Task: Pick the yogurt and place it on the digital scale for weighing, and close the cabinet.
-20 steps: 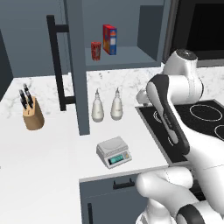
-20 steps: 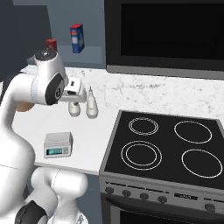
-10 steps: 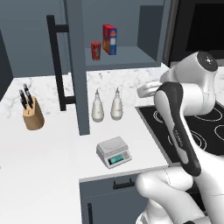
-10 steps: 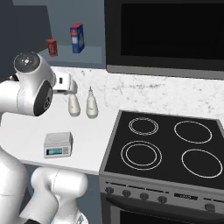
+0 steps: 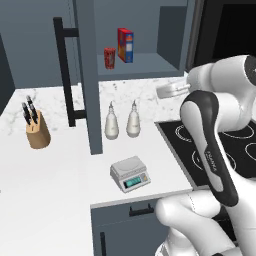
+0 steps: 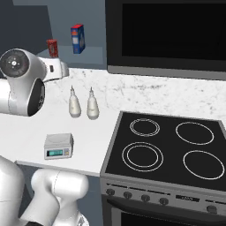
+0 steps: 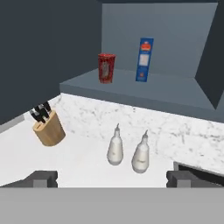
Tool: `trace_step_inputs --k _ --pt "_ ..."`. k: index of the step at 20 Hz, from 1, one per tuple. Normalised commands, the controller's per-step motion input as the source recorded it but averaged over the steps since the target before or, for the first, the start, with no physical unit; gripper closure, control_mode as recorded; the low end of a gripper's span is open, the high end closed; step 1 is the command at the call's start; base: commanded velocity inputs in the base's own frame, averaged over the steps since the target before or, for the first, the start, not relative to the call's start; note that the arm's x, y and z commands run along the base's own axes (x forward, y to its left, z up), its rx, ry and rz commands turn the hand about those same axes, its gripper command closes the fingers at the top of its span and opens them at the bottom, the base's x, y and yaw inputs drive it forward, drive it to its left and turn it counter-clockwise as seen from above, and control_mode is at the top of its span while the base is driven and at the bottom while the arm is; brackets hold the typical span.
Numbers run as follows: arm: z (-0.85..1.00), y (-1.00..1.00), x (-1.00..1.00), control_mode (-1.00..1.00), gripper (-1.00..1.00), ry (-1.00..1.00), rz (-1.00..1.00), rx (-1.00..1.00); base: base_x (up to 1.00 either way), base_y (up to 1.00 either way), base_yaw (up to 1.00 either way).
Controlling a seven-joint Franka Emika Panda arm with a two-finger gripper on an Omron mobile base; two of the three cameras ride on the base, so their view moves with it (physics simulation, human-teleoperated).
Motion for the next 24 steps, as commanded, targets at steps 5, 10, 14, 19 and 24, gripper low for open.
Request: trace_step_inputs --k 5,10,14,19,24 --pt "0.57 0.07 0.0 -1.0 -1.0 -0.02 0.03 0.0 0.0 0.0 0.0" --pt "0.61 0.07 0.0 -1.0 -1.0 0.0 0.0 0.0 0.0 0.0 0.0" --pt "0.44 0.07 0.0 -1.0 -1.0 0.0 0.0 0.0 0.0 0.0 0.0" --pt "0.3 0.07 0.01 -1.0 -1.0 0.0 0.01 0.0 0.0 0.0 0.0" --pt "0.05 0.19 0.18 -1.0 -1.0 0.0 0.0 0.0 0.0 0.0 0.0"
